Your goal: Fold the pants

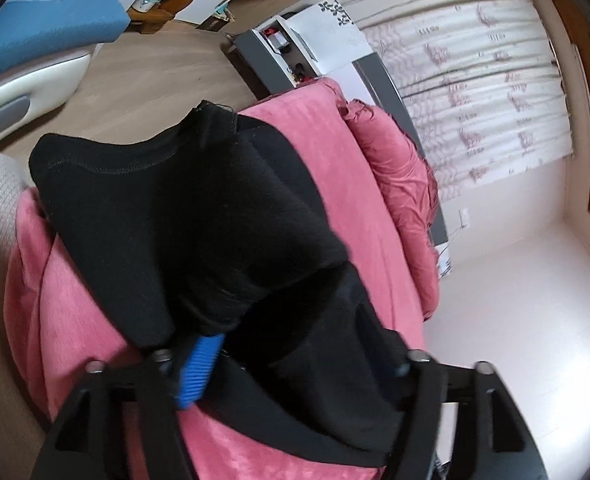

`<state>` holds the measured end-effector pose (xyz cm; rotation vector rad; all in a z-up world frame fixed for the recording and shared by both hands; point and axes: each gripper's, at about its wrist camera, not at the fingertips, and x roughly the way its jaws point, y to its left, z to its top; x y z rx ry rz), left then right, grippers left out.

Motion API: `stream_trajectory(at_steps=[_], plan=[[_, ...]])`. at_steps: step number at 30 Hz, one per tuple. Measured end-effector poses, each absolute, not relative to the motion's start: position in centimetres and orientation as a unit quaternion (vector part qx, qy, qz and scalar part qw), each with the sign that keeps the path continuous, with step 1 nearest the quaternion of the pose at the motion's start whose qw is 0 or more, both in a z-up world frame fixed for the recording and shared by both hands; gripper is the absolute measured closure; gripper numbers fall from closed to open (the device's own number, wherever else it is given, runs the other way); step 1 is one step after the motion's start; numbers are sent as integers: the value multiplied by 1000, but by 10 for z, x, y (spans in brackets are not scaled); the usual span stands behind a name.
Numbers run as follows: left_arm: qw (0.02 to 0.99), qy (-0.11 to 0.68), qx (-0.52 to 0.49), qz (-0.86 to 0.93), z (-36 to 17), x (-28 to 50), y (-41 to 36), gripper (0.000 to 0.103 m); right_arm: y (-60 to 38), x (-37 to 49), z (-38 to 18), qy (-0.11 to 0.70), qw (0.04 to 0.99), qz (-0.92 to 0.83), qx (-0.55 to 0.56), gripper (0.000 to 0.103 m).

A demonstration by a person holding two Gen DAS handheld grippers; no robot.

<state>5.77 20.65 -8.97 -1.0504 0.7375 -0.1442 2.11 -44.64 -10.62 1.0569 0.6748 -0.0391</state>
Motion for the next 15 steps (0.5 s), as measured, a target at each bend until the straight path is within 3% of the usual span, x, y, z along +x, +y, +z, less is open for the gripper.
stream_trajectory(at_steps=[3, 6, 11, 15], plan=[[791, 337, -507, -64, -89, 54, 204, 20, -448, 17, -104, 304, 813, -20, 497, 54], [781, 347, -518, -44, -91, 69, 209, 20, -452, 20, -102, 300, 815, -29, 495, 54], [703, 302, -643, -25, -92, 88, 248, 29, -459, 25, -105, 297, 811, -55, 501, 54], [785, 219, -580, 9, -50, 86, 274, 33, -458, 27, -110, 302, 808, -58, 502, 54]])
